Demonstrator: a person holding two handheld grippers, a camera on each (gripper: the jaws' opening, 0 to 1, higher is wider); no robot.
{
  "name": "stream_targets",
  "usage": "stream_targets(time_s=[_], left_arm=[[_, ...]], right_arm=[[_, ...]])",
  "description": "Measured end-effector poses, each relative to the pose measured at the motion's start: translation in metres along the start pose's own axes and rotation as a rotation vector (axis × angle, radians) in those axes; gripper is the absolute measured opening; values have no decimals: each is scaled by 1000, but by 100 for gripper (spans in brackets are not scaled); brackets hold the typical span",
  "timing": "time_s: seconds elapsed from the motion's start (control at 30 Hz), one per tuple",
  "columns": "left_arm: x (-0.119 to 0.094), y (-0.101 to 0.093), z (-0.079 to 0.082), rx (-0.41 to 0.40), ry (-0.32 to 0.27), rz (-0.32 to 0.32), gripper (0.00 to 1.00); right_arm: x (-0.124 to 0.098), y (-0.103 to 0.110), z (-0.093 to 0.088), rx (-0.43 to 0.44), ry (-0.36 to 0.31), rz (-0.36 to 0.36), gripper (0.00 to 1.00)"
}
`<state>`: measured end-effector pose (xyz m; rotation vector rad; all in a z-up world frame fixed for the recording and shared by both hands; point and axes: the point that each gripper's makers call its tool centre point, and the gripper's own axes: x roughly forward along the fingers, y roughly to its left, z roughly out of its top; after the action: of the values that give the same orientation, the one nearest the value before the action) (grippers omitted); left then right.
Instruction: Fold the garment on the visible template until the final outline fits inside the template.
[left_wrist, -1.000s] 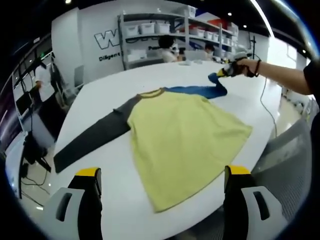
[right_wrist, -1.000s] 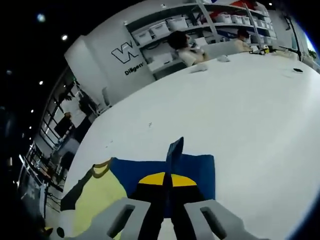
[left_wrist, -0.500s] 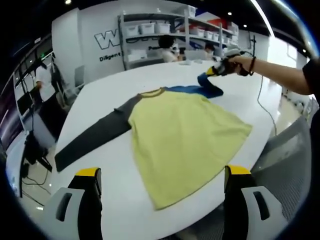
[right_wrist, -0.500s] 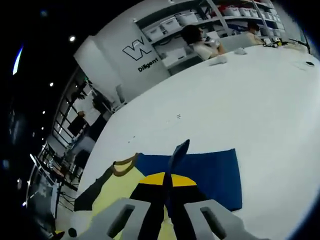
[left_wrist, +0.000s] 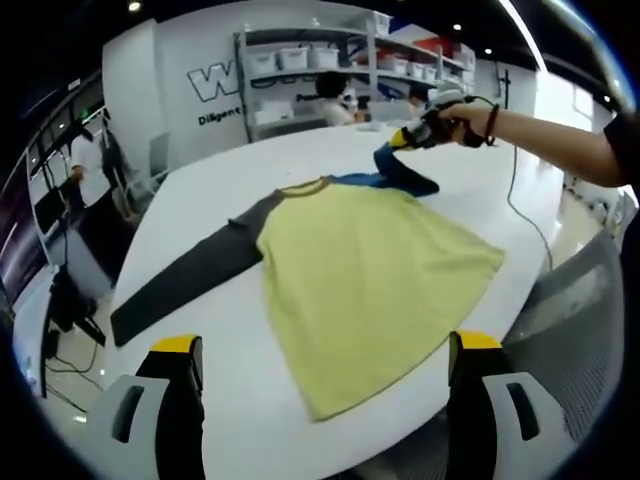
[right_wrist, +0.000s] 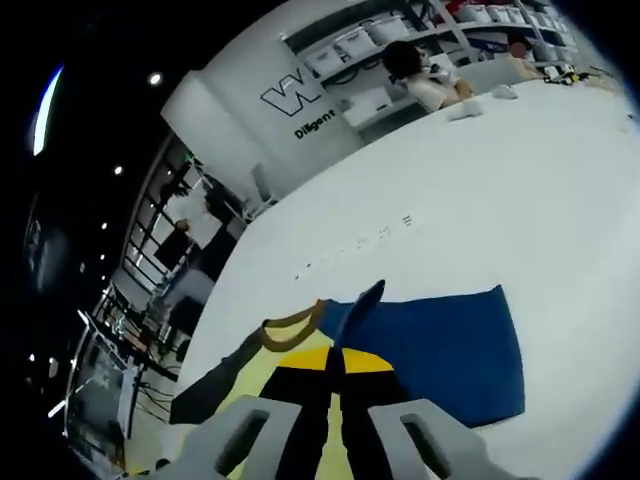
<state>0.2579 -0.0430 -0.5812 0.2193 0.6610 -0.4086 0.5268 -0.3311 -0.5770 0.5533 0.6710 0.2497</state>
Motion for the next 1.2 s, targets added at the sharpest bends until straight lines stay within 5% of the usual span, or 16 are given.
stream_targets(time_s=[0.43, 1.2], left_arm=[[-2, 3, -3, 0, 3, 5, 99], [-4, 6, -12, -10, 11, 10, 99]], right_arm=[[22, 46, -26, -146, 77, 31, 0], [59, 120, -70, -252, 172, 88, 0]])
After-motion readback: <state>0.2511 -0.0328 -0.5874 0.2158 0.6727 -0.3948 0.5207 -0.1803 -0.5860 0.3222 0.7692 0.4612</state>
